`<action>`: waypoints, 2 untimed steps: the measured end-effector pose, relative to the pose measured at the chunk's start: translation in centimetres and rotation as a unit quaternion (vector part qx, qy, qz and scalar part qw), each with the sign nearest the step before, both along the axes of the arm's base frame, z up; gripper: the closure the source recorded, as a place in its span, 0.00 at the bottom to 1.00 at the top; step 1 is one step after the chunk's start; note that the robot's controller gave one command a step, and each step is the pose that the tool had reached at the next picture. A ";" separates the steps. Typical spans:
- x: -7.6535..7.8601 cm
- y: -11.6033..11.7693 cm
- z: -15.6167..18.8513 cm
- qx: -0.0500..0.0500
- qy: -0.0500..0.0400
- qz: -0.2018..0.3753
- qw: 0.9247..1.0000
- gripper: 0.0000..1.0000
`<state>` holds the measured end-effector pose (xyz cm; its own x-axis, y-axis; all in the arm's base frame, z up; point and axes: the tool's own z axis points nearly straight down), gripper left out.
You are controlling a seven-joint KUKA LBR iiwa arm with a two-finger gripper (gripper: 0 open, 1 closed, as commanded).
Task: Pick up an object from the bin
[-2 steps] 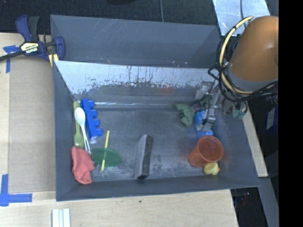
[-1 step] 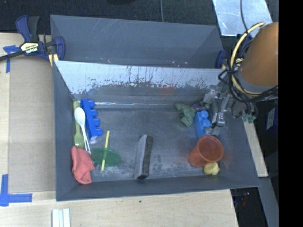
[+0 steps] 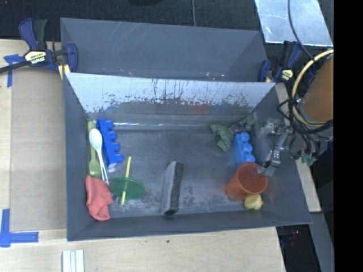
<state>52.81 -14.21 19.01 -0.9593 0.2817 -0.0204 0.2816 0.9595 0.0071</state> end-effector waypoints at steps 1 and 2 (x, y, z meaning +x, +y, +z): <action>-0.2 -0.3 -0.6 0.000 -0.001 -0.016 1.000 0.00; -2.9 1.1 -0.5 -0.001 0.000 -0.033 0.999 0.00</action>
Offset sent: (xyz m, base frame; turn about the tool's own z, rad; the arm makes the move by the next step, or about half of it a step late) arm -0.0296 0.0126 -0.0050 0.0661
